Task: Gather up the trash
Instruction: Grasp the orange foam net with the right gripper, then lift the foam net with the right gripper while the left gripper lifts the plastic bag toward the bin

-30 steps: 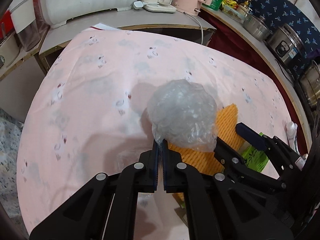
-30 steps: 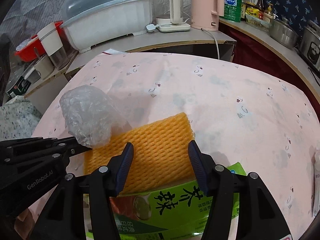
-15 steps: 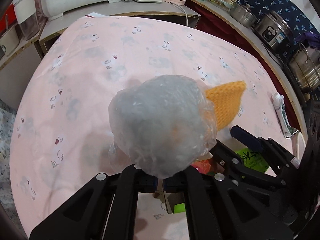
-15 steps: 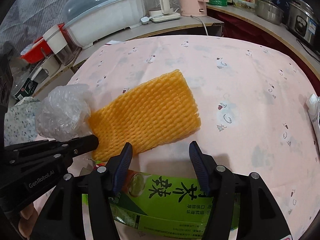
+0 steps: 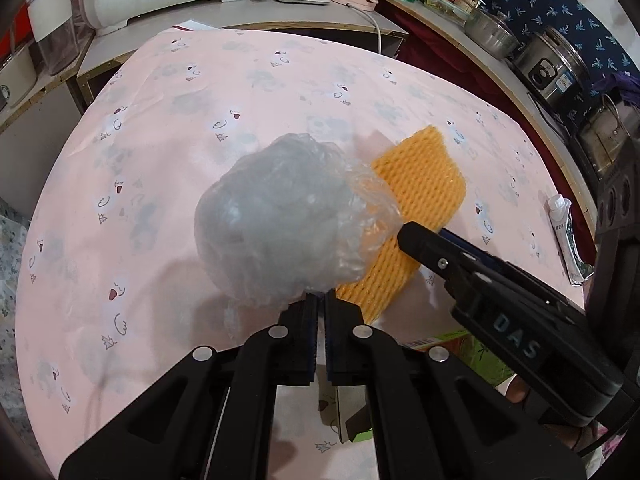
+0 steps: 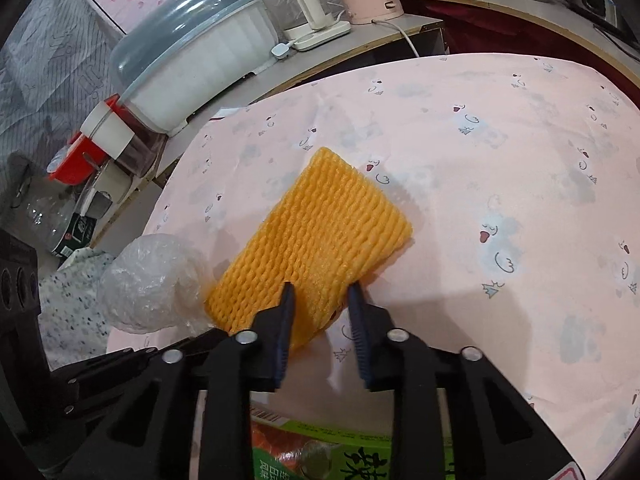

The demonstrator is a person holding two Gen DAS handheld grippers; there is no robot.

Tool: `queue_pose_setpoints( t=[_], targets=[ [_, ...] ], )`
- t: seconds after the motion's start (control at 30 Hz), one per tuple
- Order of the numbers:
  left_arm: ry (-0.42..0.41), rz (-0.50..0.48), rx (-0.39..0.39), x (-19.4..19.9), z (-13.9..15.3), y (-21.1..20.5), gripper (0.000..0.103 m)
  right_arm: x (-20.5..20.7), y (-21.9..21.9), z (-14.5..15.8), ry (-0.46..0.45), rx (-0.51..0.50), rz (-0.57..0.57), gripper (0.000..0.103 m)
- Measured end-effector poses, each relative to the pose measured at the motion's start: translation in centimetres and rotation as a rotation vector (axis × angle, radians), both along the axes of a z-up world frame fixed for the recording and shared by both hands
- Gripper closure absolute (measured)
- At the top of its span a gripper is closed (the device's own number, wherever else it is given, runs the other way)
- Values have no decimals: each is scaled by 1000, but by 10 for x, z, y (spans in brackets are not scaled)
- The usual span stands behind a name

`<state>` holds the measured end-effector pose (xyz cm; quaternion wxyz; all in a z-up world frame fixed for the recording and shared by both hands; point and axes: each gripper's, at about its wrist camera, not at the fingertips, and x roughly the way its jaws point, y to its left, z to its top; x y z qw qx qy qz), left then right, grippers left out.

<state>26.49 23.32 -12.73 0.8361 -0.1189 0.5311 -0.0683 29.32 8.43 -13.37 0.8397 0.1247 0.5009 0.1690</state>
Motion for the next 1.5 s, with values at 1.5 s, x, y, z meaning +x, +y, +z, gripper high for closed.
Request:
queue_pose_setpoints(
  t=[1.5],
  targets=[
    [-239,-531,10,-122,129,-300,102,-212,-329,137,-327,28,-631,94]
  ],
)
